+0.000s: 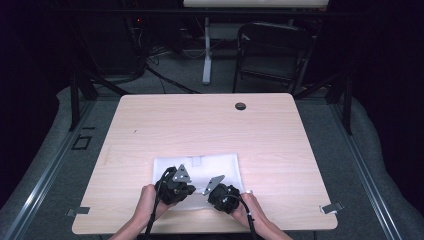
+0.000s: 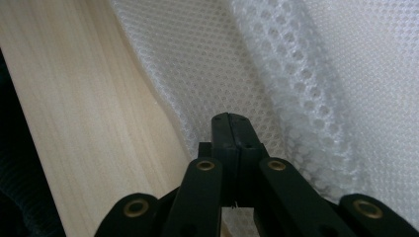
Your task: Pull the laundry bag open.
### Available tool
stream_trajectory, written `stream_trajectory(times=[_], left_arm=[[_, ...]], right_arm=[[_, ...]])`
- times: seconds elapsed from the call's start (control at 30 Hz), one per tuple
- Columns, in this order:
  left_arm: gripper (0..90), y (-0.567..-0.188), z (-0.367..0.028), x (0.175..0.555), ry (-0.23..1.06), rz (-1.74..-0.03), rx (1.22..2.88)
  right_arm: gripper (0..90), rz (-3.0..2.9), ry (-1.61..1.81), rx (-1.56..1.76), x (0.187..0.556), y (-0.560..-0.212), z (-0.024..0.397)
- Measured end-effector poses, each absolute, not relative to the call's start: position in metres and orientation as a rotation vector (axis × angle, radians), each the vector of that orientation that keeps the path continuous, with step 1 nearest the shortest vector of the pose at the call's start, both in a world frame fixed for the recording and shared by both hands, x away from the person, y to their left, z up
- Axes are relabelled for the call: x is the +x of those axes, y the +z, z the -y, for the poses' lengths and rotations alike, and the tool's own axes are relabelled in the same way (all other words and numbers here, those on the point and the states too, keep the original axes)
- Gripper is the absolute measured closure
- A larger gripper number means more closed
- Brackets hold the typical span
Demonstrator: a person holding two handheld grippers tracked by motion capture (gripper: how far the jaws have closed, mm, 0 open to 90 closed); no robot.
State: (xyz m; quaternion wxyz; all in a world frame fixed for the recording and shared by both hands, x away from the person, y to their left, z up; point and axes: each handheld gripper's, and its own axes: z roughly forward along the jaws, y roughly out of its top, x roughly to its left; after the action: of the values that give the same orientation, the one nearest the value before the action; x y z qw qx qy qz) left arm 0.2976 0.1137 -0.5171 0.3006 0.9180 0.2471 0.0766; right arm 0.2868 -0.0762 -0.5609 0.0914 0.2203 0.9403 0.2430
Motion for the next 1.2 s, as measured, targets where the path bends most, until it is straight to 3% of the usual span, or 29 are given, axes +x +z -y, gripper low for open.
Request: stream_trajectory(times=[1.2], left_arm=[[89.0, -0.483, -0.115, 0.319, 0.300, -0.731, 2.368]], right_arm=[[90.0, -2.874, 0.703, 0.645, 0.282, -0.558, 0.078]])
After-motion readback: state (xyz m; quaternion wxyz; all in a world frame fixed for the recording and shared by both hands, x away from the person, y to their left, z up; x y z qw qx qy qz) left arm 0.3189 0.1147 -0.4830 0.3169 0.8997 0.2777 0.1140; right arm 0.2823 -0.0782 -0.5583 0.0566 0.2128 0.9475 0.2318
